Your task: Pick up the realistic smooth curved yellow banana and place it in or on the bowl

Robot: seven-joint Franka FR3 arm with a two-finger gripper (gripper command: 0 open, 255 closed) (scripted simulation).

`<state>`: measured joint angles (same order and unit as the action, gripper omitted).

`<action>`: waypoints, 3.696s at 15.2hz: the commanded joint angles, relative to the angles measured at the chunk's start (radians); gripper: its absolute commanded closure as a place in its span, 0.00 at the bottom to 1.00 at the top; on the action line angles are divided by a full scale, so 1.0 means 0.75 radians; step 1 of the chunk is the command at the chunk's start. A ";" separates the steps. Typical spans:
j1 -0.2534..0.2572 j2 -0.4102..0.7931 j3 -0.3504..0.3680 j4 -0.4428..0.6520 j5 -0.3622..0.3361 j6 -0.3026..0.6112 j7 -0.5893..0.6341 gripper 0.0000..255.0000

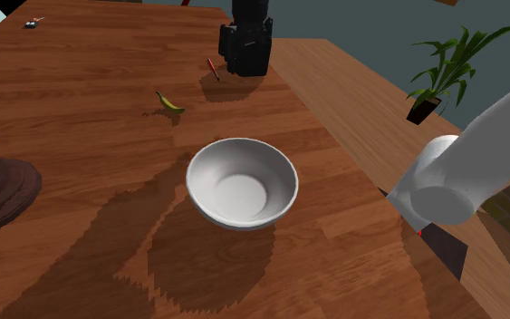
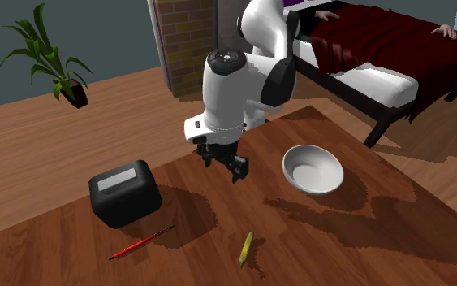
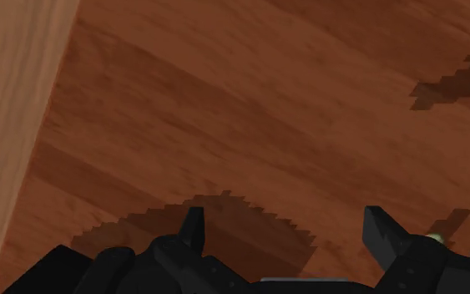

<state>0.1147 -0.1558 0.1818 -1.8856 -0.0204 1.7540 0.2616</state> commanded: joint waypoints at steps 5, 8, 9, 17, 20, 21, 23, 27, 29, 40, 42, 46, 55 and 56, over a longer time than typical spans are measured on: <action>0.061 0.307 0.074 0.280 -0.065 -0.026 0.073 0.00; 0.105 0.466 0.102 0.447 -0.107 -0.061 0.108 0.00; 0.122 0.522 0.110 0.508 -0.122 -0.076 0.119 0.00; 0.226 0.821 0.131 0.832 -0.201 -0.150 0.158 0.00; 0.218 0.812 0.130 0.763 -0.199 -0.091 0.161 0.00; 0.216 0.810 0.130 0.742 -0.199 -0.072 0.161 0.00; 0.212 0.807 0.129 0.709 -0.199 -0.042 0.163 0.00; 0.212 0.807 0.129 0.710 -0.199 -0.042 0.163 0.00; 0.212 0.807 0.129 0.710 -0.199 -0.042 0.163 0.00; 0.212 0.807 0.129 0.710 -0.199 -0.042 0.163 1.00; 0.215 0.807 0.130 0.745 -0.198 -0.078 0.160 1.00; 0.222 0.812 0.131 0.826 -0.198 -0.152 0.155 1.00; 0.247 0.854 0.131 1.054 -0.207 -0.338 0.143 1.00; 0.251 0.862 0.130 1.086 -0.210 -0.361 0.142 1.00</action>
<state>0.2977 0.4817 0.2796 -1.1025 -0.1753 1.5056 0.3673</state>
